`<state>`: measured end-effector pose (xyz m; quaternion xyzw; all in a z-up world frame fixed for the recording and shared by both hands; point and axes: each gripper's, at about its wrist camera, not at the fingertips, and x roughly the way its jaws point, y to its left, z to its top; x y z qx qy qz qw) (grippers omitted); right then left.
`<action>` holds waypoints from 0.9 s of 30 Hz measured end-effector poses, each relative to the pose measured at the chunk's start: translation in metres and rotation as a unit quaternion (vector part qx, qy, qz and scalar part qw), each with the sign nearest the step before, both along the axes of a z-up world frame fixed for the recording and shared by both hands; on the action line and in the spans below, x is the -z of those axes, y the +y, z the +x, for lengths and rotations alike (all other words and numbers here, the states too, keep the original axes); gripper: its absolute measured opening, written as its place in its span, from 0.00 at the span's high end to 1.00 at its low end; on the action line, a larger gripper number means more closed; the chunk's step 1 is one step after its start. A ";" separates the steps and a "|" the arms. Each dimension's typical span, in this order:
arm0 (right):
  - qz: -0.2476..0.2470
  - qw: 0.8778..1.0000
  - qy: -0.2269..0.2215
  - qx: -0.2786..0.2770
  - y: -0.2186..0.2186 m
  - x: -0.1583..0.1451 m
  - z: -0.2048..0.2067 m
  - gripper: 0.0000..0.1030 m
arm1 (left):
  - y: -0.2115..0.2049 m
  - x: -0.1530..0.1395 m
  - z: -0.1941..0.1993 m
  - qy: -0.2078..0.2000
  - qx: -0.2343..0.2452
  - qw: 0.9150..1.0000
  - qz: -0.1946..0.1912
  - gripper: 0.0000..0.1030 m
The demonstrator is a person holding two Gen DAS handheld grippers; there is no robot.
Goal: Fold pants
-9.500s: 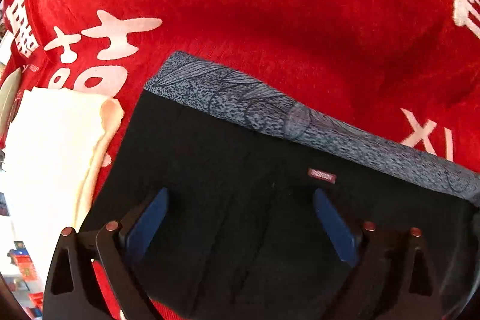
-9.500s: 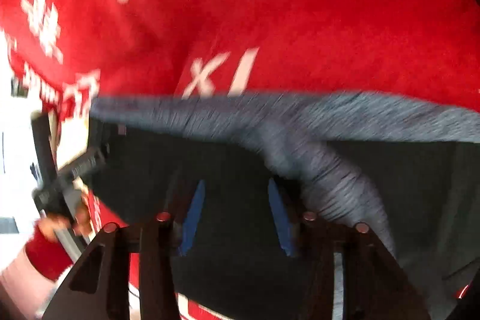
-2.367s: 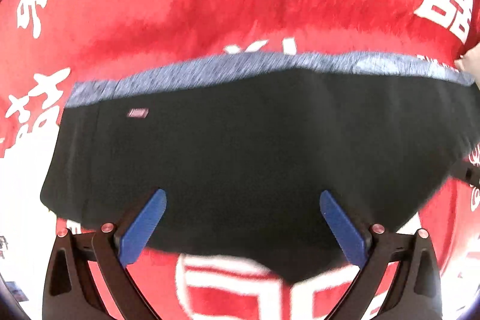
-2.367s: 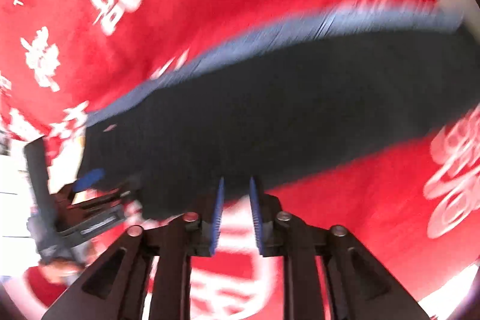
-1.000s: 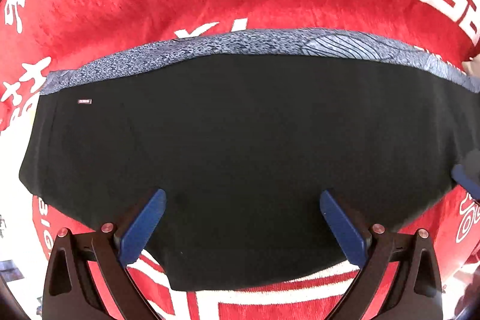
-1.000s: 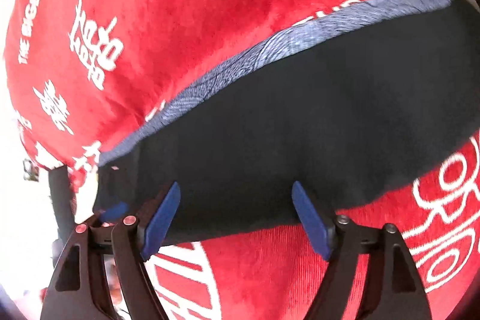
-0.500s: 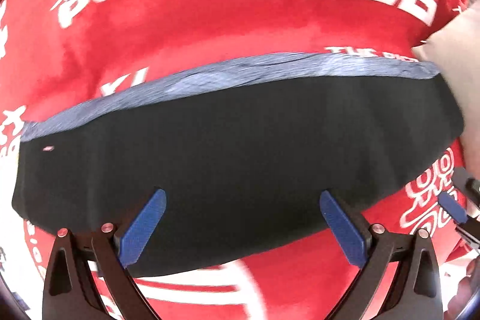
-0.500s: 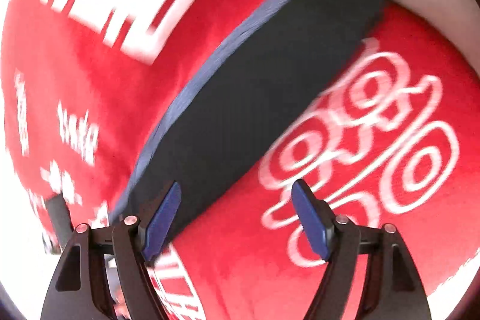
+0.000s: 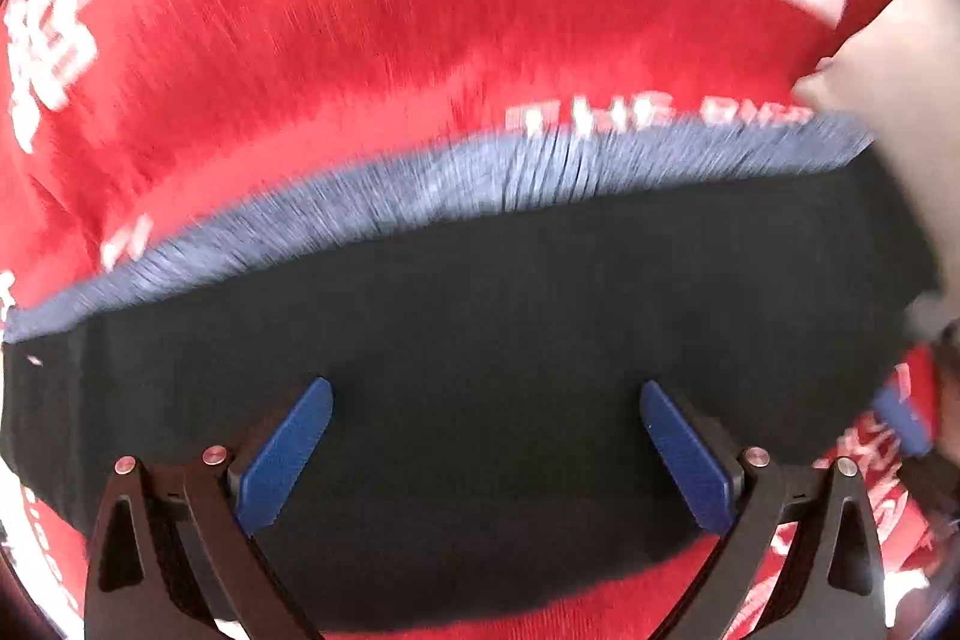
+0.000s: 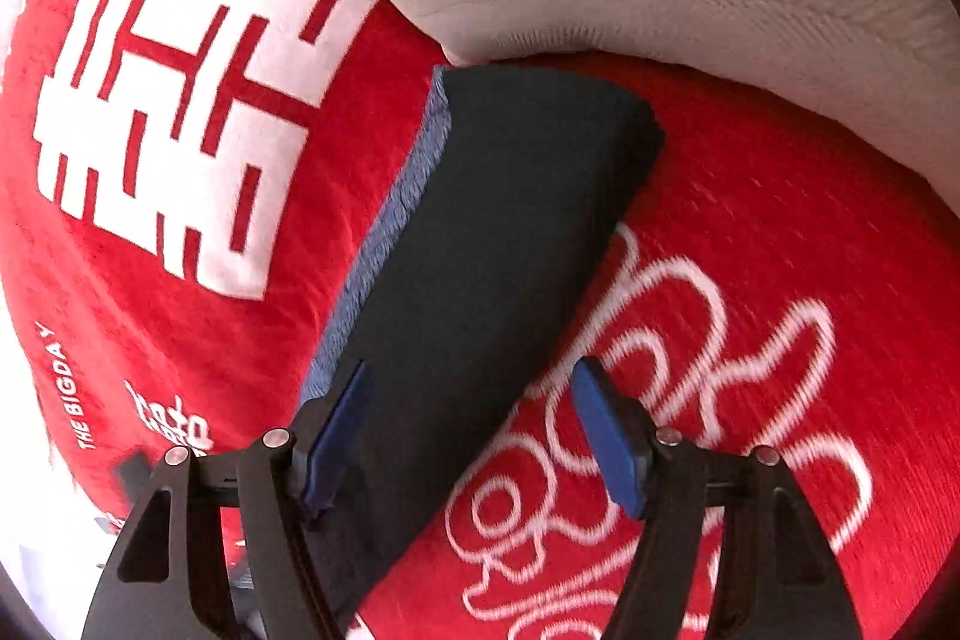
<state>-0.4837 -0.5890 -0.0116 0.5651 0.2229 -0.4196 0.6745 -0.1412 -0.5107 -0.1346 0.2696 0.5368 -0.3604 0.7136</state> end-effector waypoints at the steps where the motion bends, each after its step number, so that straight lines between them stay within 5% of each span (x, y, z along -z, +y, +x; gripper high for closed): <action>1: -0.007 1.000 -0.004 -0.001 -0.003 0.000 0.001 0.30 | 0.004 -0.001 0.001 -0.004 -0.010 1.000 -0.022 0.00; 9: -0.022 1.000 0.011 0.005 -0.030 0.000 0.016 0.33 | 0.005 -0.003 -0.003 -0.023 0.003 0.999 -0.031 0.00; 11: -0.007 0.998 0.063 0.004 -0.035 -0.002 0.022 0.83 | 0.005 -0.003 -0.003 -0.023 0.000 0.999 -0.031 0.00; 16: -0.075 0.984 0.143 -0.078 -0.024 -0.040 0.059 0.87 | 0.007 0.000 -0.010 -0.041 -0.003 0.998 -0.038 0.00; 21: -0.149 0.959 0.165 -0.174 0.006 -0.083 0.111 0.88 | 0.012 0.002 -0.015 -0.053 0.000 0.998 -0.045 0.00; 27: -0.187 0.930 0.194 -0.248 0.038 -0.097 0.158 0.88 | 0.009 0.004 -0.017 -0.049 0.009 0.997 -0.059 0.00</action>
